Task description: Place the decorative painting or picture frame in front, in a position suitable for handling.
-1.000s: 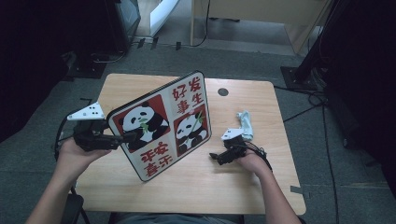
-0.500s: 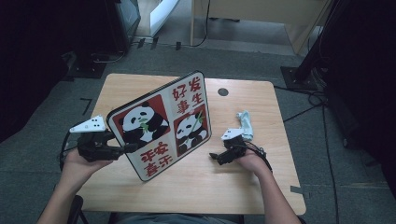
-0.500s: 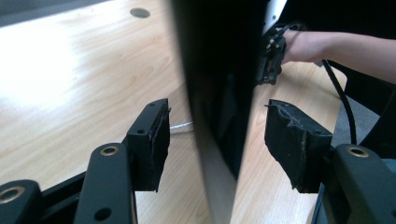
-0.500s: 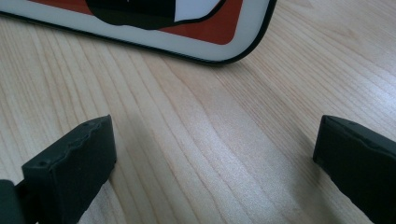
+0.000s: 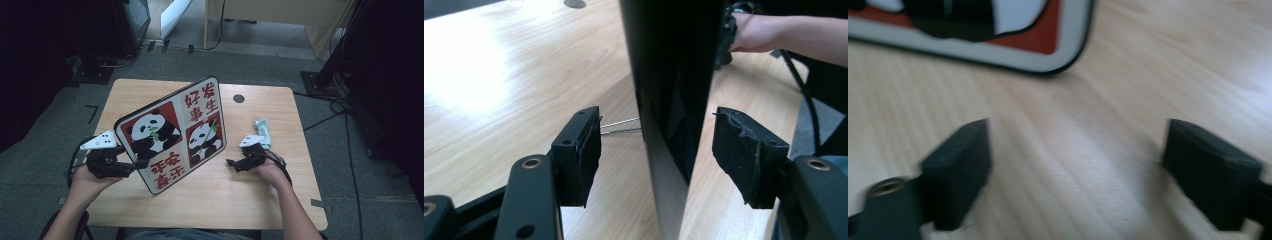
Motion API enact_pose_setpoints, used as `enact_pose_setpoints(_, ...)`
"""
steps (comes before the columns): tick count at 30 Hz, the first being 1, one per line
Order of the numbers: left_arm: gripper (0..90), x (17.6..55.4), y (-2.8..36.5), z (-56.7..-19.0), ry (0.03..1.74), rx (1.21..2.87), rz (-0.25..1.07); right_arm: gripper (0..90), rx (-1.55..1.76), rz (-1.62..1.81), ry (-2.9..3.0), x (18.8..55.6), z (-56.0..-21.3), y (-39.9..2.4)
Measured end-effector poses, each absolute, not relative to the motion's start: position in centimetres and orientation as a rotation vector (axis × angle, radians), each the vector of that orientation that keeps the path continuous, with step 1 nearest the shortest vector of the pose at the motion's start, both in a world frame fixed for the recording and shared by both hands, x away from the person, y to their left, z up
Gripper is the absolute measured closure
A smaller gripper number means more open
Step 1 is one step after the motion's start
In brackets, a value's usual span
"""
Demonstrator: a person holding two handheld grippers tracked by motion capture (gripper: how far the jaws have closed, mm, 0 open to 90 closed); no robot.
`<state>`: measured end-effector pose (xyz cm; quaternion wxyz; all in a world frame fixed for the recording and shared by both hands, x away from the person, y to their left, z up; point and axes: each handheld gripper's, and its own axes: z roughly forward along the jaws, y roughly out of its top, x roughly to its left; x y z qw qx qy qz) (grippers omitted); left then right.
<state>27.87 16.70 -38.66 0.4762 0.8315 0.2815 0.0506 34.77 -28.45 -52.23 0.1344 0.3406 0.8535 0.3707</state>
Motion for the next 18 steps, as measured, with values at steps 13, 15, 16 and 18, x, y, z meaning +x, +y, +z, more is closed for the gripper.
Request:
enact_pose_setpoints(13,35.9,27.8,16.3,-39.0,0.677,2.044,0.133,18.5,1.057,1.112,2.374,35.1,-50.8,-29.9)
enact_pose_setpoints(15,35.9,27.7,16.3,-39.1,0.674,2.041,0.126,18.3,1.087,1.107,2.348,35.1,-50.5,-30.3)
enact_pose_setpoints(16,35.9,27.7,16.3,-39.1,0.672,2.041,0.124,18.0,1.098,1.102,2.336,35.1,-50.3,-30.5)
enact_pose_setpoints(18,35.9,27.7,16.3,-39.1,0.677,2.042,0.124,15.0,1.141,1.104,2.303,35.2,-50.0,-31.1)
